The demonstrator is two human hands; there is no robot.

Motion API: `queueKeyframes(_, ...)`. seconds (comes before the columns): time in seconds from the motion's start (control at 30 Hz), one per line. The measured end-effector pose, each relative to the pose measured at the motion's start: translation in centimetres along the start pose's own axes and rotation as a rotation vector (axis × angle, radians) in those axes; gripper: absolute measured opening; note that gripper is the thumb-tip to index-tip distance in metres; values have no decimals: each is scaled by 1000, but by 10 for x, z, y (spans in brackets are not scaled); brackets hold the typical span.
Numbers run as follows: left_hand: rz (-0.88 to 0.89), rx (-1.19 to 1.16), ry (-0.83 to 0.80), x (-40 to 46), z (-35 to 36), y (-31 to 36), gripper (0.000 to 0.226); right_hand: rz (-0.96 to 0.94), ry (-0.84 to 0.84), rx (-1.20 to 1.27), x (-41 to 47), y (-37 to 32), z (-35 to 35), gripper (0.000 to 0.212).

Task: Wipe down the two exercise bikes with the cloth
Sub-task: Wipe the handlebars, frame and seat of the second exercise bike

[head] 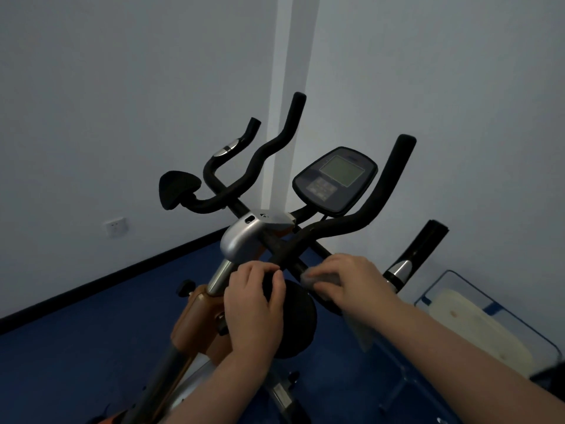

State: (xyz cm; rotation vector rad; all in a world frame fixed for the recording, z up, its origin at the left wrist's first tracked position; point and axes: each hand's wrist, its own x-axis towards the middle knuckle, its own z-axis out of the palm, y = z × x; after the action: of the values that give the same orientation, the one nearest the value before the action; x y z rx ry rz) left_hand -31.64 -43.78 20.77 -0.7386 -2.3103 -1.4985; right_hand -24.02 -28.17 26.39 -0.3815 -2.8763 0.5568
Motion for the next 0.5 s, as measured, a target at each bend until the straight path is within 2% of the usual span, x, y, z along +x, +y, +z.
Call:
queueKeyframes(0.17,18,-48,-4,2,-2,0,11,68,178,144,19,-22,18,13)
queueKeyframes(0.23,83,-15,-29,0,-5,-1,14,-18,181,50,5,-20,22,15)
queueKeyframes(0.37,385,64,-107,1,-9,3,19,-196,192,-272,-43,-7,12,22)
queueKeyframes(0.43,492,64,-153,9,-3,10,21,-295,264,-325,-65,11,-2,14)
queueKeyframes(0.5,537,50,-200,17,4,19,28,-277,347,-306,-78,29,-18,14)
